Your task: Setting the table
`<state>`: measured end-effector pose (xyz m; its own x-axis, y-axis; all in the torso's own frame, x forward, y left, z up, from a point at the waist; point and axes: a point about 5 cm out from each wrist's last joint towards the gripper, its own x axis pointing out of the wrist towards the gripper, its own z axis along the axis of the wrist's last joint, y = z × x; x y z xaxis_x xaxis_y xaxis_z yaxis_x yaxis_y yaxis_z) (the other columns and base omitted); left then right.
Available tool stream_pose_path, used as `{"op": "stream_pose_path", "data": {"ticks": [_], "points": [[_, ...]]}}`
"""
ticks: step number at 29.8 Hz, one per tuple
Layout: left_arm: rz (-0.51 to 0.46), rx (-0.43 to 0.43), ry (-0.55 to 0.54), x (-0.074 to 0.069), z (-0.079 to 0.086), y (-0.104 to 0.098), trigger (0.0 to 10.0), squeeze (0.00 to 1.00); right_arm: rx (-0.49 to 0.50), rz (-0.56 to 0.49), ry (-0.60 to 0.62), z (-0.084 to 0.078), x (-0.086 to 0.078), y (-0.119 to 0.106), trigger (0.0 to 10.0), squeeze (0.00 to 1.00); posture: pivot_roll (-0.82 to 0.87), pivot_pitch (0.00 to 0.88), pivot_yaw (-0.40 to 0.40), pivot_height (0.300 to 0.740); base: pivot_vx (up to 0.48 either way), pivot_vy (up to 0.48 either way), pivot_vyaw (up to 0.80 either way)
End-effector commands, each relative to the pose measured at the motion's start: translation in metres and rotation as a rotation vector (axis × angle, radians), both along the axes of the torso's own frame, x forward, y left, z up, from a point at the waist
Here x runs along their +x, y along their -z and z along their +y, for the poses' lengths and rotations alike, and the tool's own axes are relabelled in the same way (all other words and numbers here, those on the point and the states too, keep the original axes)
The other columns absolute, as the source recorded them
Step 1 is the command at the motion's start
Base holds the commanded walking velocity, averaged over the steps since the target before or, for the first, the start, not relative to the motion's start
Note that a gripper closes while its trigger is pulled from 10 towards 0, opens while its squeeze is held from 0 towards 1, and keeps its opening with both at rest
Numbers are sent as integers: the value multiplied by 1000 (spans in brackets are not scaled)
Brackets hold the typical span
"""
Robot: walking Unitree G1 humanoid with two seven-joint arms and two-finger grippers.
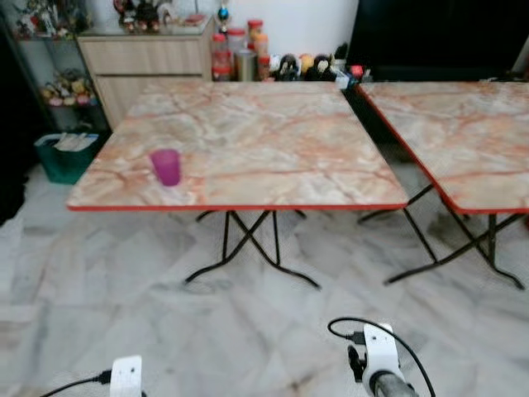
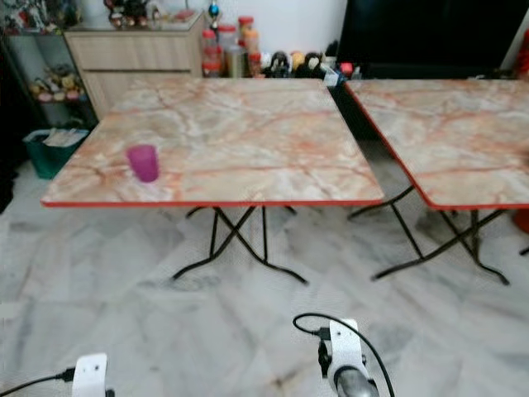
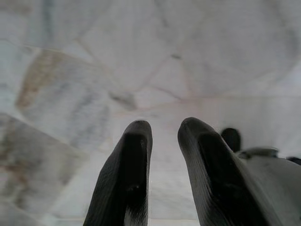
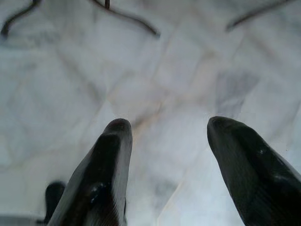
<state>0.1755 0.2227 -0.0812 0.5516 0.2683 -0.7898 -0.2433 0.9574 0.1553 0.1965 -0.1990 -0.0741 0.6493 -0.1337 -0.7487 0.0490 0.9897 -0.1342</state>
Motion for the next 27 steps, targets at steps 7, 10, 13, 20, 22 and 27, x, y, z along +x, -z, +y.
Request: {"op": "stream_pose_path", "data": {"ticks": [7, 10, 13, 20, 22, 27], "points": [[-49, 51, -14, 7, 9, -7, 10000, 0, 44, 29, 49, 5, -5, 4, 10000, 0, 41, 0, 12, 719, 0, 0, 0], [-80, 40, -27, 11, 9, -9, 10000, 0, 46, 29, 49, 5, -4, 4, 10000, 0, 39, 0, 11, 719, 0, 0, 0], [-92, 29, -32, 14, 7, -10, 10000, 0, 46, 25, 46, 5, -2, 3, 10000, 0, 38, 0, 12, 719, 0, 0, 0], [-96, 39, -29, 14, 7, -10, 10000, 0, 45, 10, 71, 3, 0, 1, 10000, 0, 34, 0, 6, 719, 199, 0, 0], [-95, 38, -29, 14, 6, -10, 10000, 0, 41, 12, 65, 3, 0, 1, 10000, 0, 34, 0, 6, 719, 308, 0, 0], [-93, 35, -30, 13, 6, -9, 10000, 0, 37, 14, 51, 4, 0, 1, 10000, 0, 32, 0, 9, 719, 310, 0, 0]]}}
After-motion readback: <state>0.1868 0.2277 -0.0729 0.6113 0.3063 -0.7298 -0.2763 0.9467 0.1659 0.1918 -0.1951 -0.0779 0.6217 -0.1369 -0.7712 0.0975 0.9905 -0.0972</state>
